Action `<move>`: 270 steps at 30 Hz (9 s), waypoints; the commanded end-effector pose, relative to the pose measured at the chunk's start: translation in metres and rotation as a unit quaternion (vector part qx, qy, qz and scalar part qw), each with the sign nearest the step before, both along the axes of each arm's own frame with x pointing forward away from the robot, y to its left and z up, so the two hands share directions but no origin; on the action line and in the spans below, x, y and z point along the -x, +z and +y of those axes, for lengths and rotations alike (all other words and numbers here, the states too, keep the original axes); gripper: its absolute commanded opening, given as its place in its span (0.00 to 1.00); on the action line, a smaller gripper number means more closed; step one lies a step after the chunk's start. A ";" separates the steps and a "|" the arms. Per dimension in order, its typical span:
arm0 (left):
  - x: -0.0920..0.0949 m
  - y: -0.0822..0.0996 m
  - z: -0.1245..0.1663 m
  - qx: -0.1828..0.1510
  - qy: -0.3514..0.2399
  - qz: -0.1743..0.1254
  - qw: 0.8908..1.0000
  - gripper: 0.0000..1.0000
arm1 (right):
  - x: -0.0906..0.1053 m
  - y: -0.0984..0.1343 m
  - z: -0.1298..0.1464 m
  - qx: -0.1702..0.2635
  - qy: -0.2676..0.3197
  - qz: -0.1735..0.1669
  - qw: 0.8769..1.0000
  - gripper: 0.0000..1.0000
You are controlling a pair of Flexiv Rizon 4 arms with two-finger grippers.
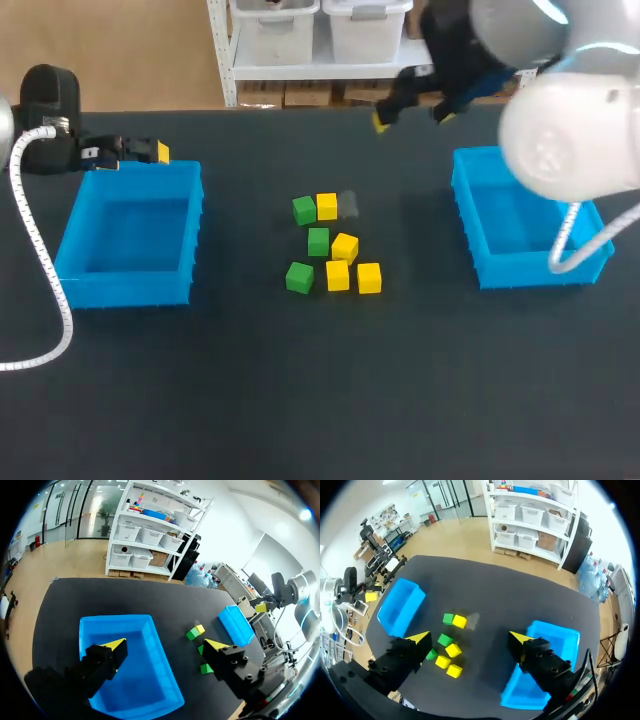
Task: Put the green cubes in the right bin and the yellow cubes in the left bin.
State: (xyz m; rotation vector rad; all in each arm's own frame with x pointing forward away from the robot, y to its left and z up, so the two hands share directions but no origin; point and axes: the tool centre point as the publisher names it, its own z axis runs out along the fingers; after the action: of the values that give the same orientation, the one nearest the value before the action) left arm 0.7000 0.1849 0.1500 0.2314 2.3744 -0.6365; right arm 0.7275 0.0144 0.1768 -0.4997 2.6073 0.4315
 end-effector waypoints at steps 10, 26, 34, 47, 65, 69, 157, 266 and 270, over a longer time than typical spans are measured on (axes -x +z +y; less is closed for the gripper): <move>0.000 0.000 0.000 0.000 0.000 0.000 1.000 1.00 | 0.007 -0.042 0.082 0.041 -0.001 0.043 0.998 1.00; 0.000 0.000 0.000 0.000 0.000 0.000 1.000 1.00 | 0.029 -0.102 0.103 0.093 0.004 0.097 0.991 1.00; 0.000 0.000 0.000 0.000 0.000 0.000 1.000 1.00 | 0.032 -0.119 0.105 0.100 -0.003 0.115 0.988 1.00; 0.000 0.000 0.000 0.000 0.000 0.000 1.000 1.00 | 0.042 -0.146 0.116 0.113 -0.030 0.148 0.982 1.00; 0.000 0.000 0.000 0.000 0.000 0.000 1.000 1.00 | 0.042 -0.171 0.118 0.133 -0.102 0.163 0.972 1.00; 0.000 0.000 0.000 0.000 0.000 0.000 1.000 1.00 | 0.041 -0.175 0.116 0.128 -0.114 0.166 0.971 1.00; 0.000 0.000 0.000 0.000 0.000 0.000 1.000 1.00 | -0.011 -0.051 -0.009 0.102 -0.195 0.018 0.975 0.00; 0.000 0.000 0.000 0.000 0.000 0.000 1.000 1.00 | -0.047 -0.117 0.081 0.247 0.393 0.056 0.884 1.00; 0.000 0.000 0.000 0.000 0.000 0.000 1.000 1.00 | -0.058 -0.120 0.079 0.275 0.452 0.052 0.847 1.00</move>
State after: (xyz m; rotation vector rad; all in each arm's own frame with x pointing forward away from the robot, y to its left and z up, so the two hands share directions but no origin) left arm 0.7000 0.1850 0.1500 0.2314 2.3744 -0.6365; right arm 0.7702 0.0867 0.0591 -1.7372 2.4518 -0.0290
